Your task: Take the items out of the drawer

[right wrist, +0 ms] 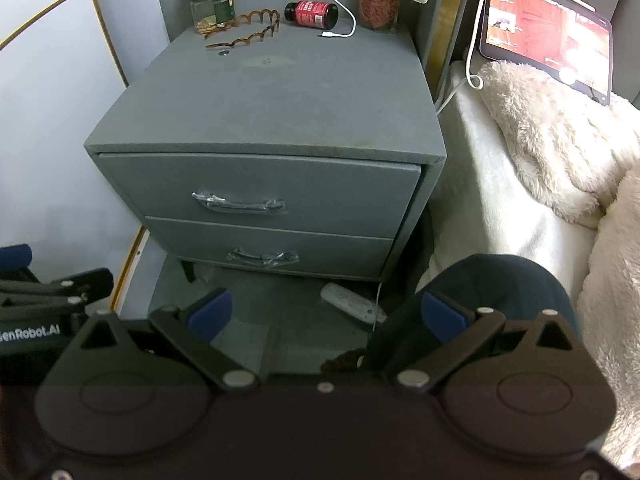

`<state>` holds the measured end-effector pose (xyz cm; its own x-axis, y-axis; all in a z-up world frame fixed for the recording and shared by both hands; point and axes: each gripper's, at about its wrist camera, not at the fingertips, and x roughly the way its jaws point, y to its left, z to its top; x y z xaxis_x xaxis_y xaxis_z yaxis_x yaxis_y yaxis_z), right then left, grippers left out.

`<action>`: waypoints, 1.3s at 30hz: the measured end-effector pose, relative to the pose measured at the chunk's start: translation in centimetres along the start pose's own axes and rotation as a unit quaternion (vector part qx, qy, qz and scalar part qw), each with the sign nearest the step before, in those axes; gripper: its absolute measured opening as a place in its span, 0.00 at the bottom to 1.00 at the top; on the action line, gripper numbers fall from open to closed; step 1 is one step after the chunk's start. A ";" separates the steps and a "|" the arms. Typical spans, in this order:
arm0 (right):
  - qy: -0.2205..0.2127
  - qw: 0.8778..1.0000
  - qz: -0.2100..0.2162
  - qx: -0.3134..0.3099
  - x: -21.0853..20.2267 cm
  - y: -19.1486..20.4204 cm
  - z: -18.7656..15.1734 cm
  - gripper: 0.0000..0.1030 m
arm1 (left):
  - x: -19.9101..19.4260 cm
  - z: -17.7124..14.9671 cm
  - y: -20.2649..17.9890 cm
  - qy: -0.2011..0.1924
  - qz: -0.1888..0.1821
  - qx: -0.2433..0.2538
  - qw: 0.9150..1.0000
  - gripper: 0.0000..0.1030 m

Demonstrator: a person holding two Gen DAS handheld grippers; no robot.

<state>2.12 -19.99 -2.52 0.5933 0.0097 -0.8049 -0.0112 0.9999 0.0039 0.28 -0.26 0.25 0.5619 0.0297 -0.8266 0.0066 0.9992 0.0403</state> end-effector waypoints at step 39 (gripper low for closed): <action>-0.004 1.000 -0.002 -0.004 0.0 0.2 -0.3 1.00 | -0.2 -0.5 -0.1 -0.007 -0.007 0.004 1.000 1.00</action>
<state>1.92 -19.76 -2.73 0.5993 0.0061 -0.8005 -0.0154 0.9999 -0.0039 -0.24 -0.33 0.09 0.5726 0.0156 -0.8197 0.0209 0.9992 0.0336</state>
